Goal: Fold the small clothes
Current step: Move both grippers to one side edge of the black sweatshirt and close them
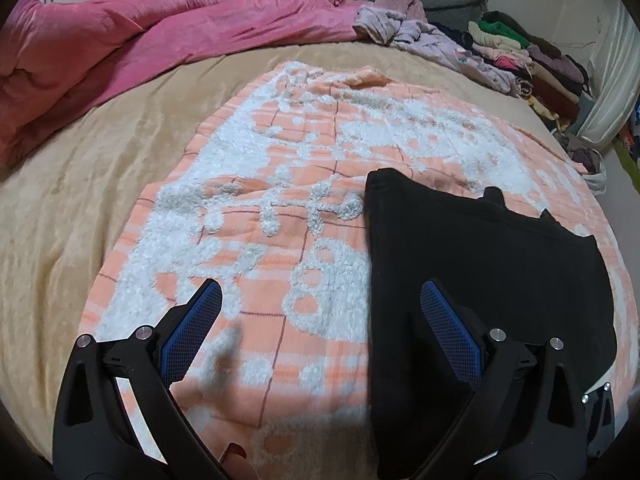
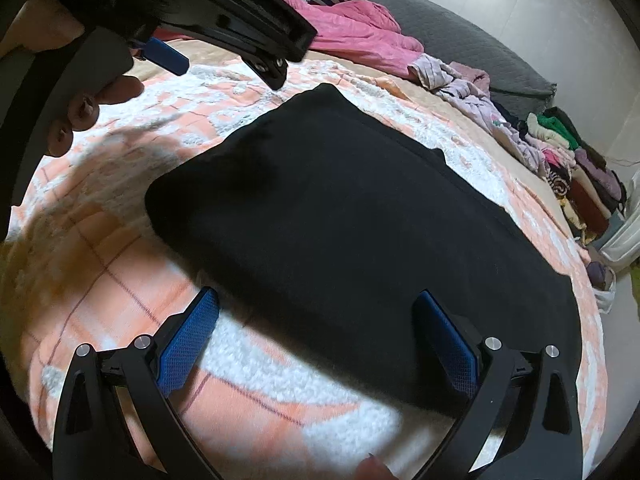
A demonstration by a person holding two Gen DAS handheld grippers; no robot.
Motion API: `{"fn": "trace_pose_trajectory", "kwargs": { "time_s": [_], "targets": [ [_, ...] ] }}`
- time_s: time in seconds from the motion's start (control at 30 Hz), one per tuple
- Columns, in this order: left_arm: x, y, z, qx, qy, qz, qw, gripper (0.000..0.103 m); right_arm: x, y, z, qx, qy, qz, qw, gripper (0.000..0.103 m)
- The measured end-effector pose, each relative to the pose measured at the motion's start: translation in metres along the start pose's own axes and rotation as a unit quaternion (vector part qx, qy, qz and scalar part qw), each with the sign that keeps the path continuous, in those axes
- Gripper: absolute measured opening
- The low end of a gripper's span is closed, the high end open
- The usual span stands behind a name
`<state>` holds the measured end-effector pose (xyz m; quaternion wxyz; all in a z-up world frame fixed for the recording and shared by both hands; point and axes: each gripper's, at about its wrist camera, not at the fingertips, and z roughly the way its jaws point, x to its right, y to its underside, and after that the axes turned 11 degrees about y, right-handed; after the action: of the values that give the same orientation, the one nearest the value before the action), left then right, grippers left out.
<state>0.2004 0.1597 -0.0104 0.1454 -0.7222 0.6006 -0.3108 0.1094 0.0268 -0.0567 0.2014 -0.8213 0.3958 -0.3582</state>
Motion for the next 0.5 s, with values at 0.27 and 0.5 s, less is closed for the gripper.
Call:
{"fn": "trace_pose_trajectory", "kwargs": {
  "time_s": [0.27, 0.5],
  "targets": [
    [0.000, -0.011, 0.026, -0.025, 0.020, -0.010, 0.9994, 0.093, -0.012, -0.010, 0.011, 0.021, 0.034, -0.030, 0.999, 0.098],
    [-0.005, -0.017, 0.048, -0.061, 0.066, -0.045, 0.9950, 0.093, -0.015, -0.013, 0.013, 0.052, 0.051, -0.036, 0.997, 0.078]
  ]
}}
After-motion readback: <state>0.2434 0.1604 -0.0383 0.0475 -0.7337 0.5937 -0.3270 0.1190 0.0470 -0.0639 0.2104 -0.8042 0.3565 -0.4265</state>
